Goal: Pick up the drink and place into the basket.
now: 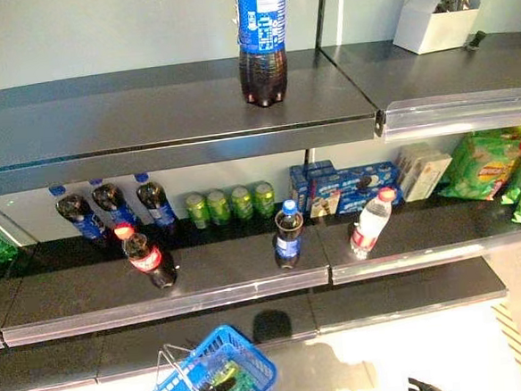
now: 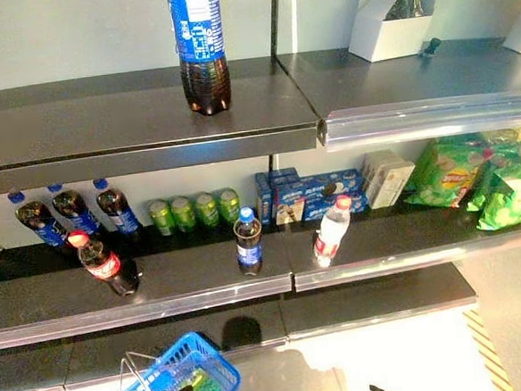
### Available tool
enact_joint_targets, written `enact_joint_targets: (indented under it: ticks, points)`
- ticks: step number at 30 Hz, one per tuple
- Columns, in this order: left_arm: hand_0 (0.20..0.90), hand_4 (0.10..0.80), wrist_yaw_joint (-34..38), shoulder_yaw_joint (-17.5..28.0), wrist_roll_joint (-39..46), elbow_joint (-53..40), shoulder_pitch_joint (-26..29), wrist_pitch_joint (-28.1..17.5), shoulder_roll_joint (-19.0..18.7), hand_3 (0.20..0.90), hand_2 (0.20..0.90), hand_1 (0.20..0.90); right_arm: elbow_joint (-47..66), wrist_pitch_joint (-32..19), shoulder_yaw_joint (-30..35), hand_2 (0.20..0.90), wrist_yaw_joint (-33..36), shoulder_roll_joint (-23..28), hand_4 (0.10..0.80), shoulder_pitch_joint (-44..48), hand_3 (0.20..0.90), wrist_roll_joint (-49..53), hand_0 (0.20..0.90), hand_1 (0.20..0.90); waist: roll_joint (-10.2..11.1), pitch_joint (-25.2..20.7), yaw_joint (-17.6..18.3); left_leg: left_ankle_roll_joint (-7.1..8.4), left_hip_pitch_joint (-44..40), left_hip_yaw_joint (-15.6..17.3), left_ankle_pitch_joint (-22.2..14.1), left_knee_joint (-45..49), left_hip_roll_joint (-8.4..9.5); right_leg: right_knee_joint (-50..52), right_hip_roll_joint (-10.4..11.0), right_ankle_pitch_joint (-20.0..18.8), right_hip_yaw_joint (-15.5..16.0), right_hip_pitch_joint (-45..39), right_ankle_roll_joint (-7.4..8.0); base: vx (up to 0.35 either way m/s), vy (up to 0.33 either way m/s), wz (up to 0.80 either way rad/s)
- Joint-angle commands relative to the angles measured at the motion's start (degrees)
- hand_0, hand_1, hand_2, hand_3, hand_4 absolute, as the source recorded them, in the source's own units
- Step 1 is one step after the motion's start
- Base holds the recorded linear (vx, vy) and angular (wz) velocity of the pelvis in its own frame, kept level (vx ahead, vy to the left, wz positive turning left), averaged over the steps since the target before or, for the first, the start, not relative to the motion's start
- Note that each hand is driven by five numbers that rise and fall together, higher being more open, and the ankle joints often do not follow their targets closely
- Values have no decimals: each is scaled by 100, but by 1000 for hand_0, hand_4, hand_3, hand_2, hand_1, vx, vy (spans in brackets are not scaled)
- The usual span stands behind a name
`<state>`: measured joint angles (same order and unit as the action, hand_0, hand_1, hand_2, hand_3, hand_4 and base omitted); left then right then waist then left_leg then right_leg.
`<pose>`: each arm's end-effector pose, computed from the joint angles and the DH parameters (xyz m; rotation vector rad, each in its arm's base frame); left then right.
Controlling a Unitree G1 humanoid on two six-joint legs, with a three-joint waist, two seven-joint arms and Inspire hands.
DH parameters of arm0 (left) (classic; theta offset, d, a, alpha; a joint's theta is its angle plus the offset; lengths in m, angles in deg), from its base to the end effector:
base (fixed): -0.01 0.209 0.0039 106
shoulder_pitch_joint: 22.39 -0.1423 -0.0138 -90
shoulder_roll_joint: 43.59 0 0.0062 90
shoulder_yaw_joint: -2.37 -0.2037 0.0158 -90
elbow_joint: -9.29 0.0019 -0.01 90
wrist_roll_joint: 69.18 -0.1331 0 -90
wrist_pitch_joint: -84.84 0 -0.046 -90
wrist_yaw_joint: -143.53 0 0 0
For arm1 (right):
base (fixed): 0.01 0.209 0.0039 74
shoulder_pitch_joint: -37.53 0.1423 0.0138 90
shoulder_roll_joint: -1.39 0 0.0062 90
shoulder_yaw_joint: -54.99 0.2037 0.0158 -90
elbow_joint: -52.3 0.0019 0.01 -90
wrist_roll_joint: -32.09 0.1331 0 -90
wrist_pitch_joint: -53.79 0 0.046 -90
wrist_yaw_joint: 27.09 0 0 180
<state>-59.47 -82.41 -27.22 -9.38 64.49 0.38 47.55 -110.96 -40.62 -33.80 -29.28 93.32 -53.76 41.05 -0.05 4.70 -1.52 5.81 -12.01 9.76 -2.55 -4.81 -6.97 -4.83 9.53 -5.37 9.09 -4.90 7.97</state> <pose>0.0429 0.2484 -0.1297 -0.7147 1.0633 0.3367 0.0562 -0.2664 -0.1219 -0.1094 1.1872 -0.2788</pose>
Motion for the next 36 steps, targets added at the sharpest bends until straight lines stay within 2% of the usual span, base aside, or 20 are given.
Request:
enact_joint_targets:
  ticks: [1, 8, 14, 17, 20, 22, 26, 27, 31, 36]
  points:
    - [300, 100, -606, 266, 230, -237, 534, -500, -415, 200, 300, 300, -113, -143, 75, 900, 23, 150, 800, 167, 900, -4, 900, 900, 3, -112, -82, -254, 304, -45, 49, 337, 95, 1001, 247, 727, 40, -142, 7, 36, -19, 0]
    - [300, 100, -599, 309, 285, -238, 484, -495, -429, 200, 300, 300, -131, -83, 88, 900, -17, 203, 800, 78, 900, -159, 900, 900, 5, -87, -57, -226, 243, -100, 97, 233, 68, 936, 164, 725, 8, -183, -18, 84, -7, 0]
    - [300, 100, -587, 184, 356, -341, 477, -511, -381, 200, 300, 300, -113, -125, 48, 900, -29, 278, 800, 71, 900, -190, 900, 900, 11, 95, -79, -103, 489, 33, 291, 147, -104, 713, 205, 497, 84, 55, 30, 43, -12, -2]
    - [300, 100, -522, -171, 828, -555, 1188, -510, -371, 200, 300, 300, -35, -239, -143, 900, 206, 430, 800, 827, 900, 426, 900, 900, -46, 675, -148, -44, 1462, -105, 490, 443, -174, 1018, 215, 364, 138, 1089, -10, -508, -39, -7]
    - [300, 100, -522, -291, 1035, -540, 1520, -589, -390, 200, 300, 300, -13, -412, -162, 900, 319, 510, 800, 1212, 900, 721, 900, 900, -52, 1027, -141, -57, 2201, -231, 493, 1055, -150, 1680, 156, 445, 73, 1866, -72, -377, -35, -2]
    - [300, 100, -378, -319, 1220, -632, 1589, -576, -417, 200, 300, 300, 102, -539, -133, 900, 331, 624, 800, 1340, 900, 948, 900, 900, -20, 1186, -127, -39, 2800, -364, 346, 1793, -119, 2379, 137, 616, -52, 2454, -120, -310, -41, 1]
    - [300, 100, -462, -280, 1227, -657, 1466, -511, -465, 200, 300, 300, 221, -771, -17, 900, 94, 815, 800, 1280, 900, 1006, 900, 900, 38, 1210, -177, -54, 3214, -511, 27, 2492, -46, 3002, 194, 924, -61, 2774, -206, -110, -16, -2]
    - [300, 100, -505, -261, 1219, -633, 1408, -486, -480, 200, 300, 300, 271, -871, 27, 900, 25, 857, 800, 1236, 900, 1114, 900, 900, 71, 1194, -214, -60, 3345, -594, -144, 2796, -12, 3234, 241, 1059, -53, 2843, -243, -72, -3, 6]
    - [300, 100, -611, -189, 1089, -499, 1250, -484, -507, 200, 300, 300, 399, -1144, 40, 900, -85, 816, 800, 1136, 900, 1165, 900, 900, 113, 1149, -303, -115, 3474, -761, -410, 3212, 14, 3757, 278, 1340, -124, 2979, -303, -19, 4, 3]
    - [300, 100, -661, -161, 1091, -520, 1163, -404, -536, 200, 300, 300, 654, -1393, -68, 900, -193, 780, 800, 1128, 900, 1187, 900, 900, 135, 1111, -367, -223, 3533, -836, -480, 3361, 54, 4025, 261, 1411, -178, 3106, -341, -13, 2, 2]
